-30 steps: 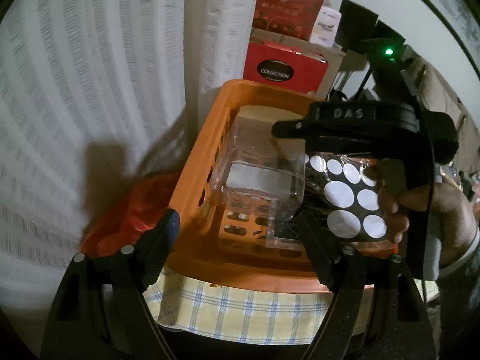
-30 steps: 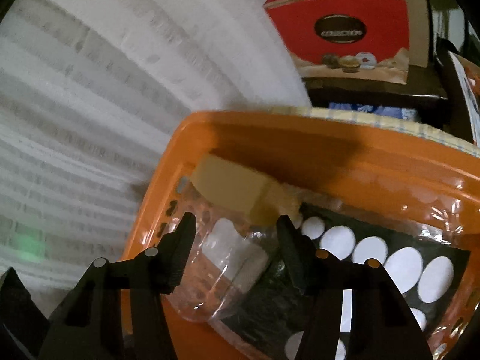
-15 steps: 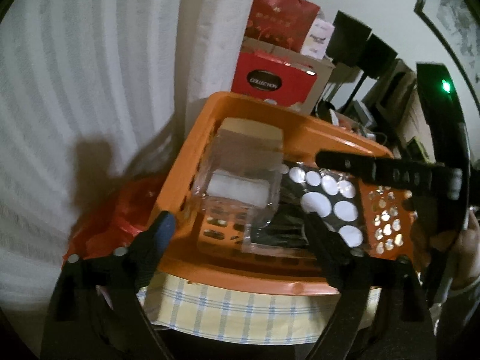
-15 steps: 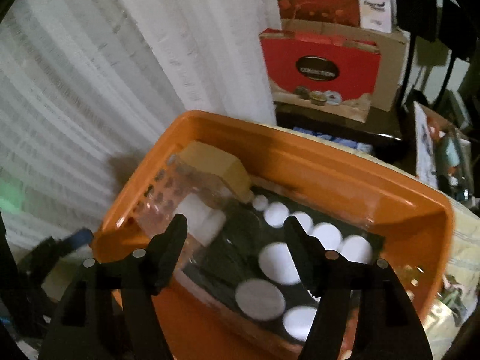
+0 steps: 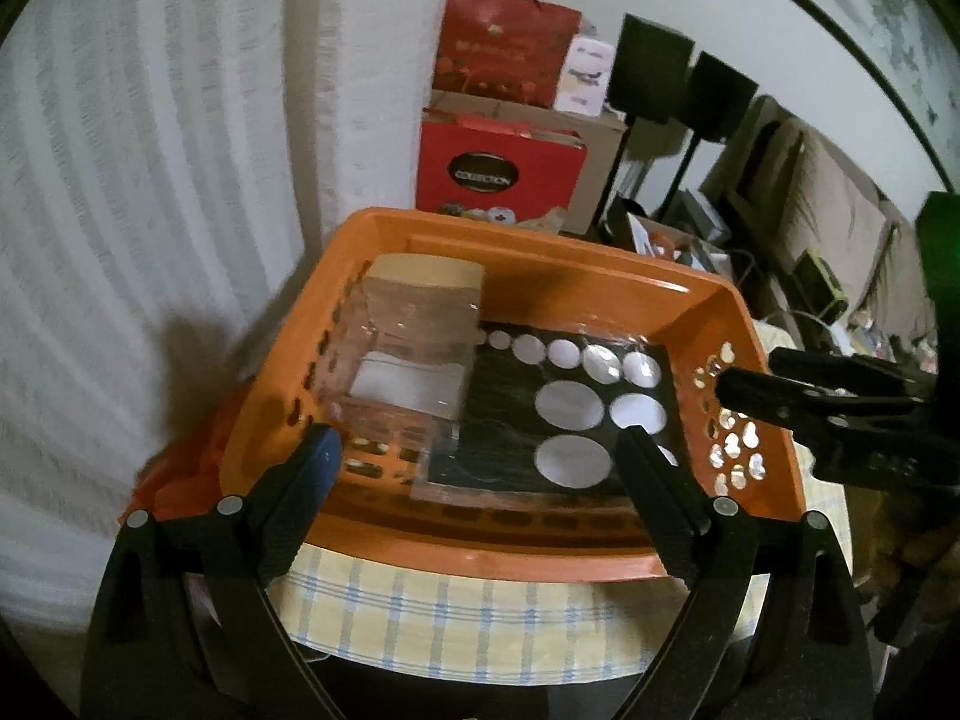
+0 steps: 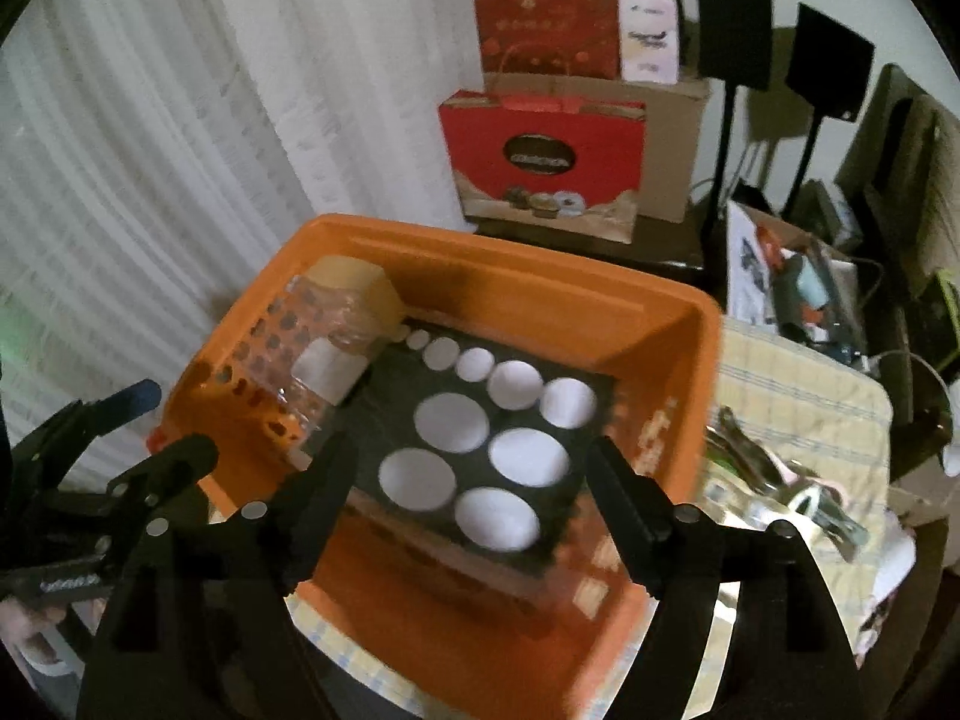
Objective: Organize objects
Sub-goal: 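Move the right tool back toward the brown paper bag on the table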
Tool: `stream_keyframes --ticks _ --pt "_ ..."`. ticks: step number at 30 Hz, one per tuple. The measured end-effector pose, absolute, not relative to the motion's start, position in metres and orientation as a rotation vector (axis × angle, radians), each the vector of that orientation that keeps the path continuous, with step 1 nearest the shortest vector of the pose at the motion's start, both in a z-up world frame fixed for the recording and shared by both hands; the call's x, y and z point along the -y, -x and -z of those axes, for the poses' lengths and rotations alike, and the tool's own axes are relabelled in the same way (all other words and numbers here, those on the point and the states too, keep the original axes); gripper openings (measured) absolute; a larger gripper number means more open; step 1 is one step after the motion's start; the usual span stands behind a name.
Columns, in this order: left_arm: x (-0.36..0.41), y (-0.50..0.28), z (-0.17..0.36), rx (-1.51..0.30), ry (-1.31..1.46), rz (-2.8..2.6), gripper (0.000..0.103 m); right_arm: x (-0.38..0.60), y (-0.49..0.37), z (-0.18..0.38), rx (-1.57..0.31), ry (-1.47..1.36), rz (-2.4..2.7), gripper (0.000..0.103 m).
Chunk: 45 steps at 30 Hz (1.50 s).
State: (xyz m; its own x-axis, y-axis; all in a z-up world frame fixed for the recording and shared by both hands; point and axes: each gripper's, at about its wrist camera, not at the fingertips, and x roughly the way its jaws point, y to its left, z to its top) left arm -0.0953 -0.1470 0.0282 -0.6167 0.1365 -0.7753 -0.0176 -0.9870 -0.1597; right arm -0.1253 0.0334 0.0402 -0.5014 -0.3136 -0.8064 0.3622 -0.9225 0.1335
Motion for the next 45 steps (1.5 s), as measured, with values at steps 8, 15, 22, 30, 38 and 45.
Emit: stream_keyframes --ticks 8,15,22,30,38,45 --pt "0.105 0.085 -0.034 0.123 1.285 -2.676 0.101 -0.08 0.104 -0.043 -0.089 -1.313 2.474 0.084" --pt "0.061 0.08 -0.034 0.059 1.268 -2.588 0.102 -0.129 0.092 -0.046 -0.063 -1.329 2.548 0.084" --pt "0.02 0.076 -0.032 0.027 1.25 -2.533 0.102 -0.174 0.08 -0.043 -0.041 -1.333 2.638 0.084" --pt "-0.014 0.068 -0.02 0.076 1.219 -2.457 0.102 -0.224 0.079 -0.008 0.071 -1.394 2.663 0.083" --pt "-0.051 0.064 -0.017 0.035 1.167 -2.439 0.101 -0.252 0.078 0.018 0.141 -1.423 2.661 0.077" --pt "-0.081 0.071 -0.014 0.004 1.173 -2.41 0.095 -0.279 0.083 0.018 0.271 -1.414 2.658 0.06"
